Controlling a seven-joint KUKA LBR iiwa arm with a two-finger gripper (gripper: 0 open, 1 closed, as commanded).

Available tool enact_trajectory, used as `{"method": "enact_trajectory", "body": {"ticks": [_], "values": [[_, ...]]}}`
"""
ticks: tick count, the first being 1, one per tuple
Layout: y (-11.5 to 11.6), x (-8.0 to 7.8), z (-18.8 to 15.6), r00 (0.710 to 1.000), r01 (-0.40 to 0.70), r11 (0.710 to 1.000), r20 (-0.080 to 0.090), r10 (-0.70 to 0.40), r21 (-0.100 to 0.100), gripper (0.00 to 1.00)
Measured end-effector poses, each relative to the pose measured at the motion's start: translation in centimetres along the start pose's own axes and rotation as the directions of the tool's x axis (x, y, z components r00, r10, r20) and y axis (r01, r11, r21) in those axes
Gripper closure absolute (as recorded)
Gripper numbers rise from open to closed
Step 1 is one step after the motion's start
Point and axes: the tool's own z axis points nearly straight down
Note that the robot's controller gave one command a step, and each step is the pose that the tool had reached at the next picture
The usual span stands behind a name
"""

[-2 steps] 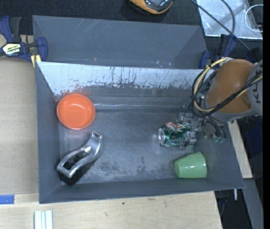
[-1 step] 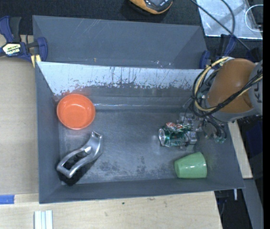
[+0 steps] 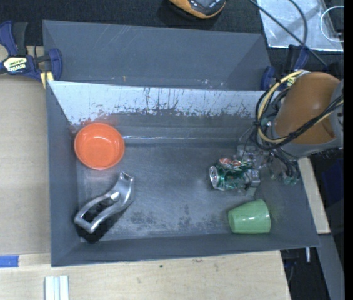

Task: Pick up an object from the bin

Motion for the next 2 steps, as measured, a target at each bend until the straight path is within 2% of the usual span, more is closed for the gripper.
{"method": "enact_trajectory", "body": {"ticks": [2], "values": [[0.0, -0.2, -2.8, 1.0, 0.001, 1.0, 0.007, -0.001, 0.002, 1.0]]}}
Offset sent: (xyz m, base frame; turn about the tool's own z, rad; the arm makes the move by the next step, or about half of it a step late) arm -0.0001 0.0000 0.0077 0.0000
